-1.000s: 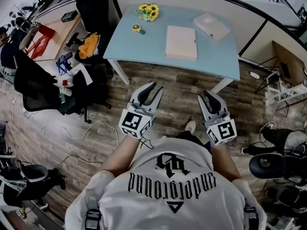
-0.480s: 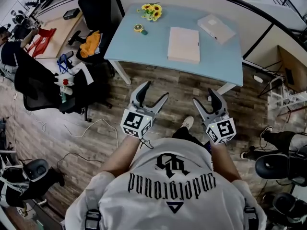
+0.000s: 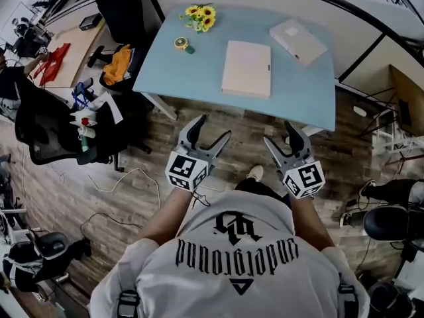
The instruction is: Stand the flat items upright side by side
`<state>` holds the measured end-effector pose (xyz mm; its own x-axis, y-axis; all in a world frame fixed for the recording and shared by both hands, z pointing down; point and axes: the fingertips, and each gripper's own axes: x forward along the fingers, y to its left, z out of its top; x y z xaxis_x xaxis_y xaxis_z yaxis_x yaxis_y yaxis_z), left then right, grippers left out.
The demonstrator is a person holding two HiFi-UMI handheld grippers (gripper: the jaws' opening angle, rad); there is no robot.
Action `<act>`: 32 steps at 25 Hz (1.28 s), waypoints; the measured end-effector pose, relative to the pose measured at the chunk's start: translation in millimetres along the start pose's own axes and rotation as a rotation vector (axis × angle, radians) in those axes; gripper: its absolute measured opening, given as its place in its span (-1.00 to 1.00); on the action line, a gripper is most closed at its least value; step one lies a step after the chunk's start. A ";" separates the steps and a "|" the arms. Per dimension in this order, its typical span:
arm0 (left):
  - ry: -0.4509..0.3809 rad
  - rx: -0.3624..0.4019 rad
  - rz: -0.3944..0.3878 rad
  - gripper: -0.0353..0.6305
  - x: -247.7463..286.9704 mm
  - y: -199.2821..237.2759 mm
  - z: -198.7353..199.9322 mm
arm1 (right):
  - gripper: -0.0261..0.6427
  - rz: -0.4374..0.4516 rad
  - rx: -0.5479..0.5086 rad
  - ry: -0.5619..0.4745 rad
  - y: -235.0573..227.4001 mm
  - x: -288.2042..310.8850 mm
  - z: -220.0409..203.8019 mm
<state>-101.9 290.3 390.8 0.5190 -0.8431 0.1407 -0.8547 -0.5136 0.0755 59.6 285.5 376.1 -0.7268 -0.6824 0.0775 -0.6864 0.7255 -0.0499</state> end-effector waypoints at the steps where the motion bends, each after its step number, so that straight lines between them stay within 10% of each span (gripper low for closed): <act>1: 0.004 -0.002 -0.001 0.18 12.5 1.2 0.2 | 0.01 0.002 0.004 0.003 -11.1 4.1 -0.8; 17: 0.038 -0.022 -0.031 0.23 178.4 4.5 11.1 | 0.02 0.017 0.047 0.063 -156.5 41.7 -5.8; 32: 0.149 -0.067 -0.070 0.29 261.4 124.5 -0.9 | 0.03 -0.034 0.168 0.178 -211.5 154.8 -31.4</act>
<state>-72.6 6.1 437.8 0.5745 -0.7702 0.2770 -0.8178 -0.5542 0.1552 93.0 29.3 429.9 -0.6983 -0.6688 0.2551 -0.7151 0.6674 -0.2078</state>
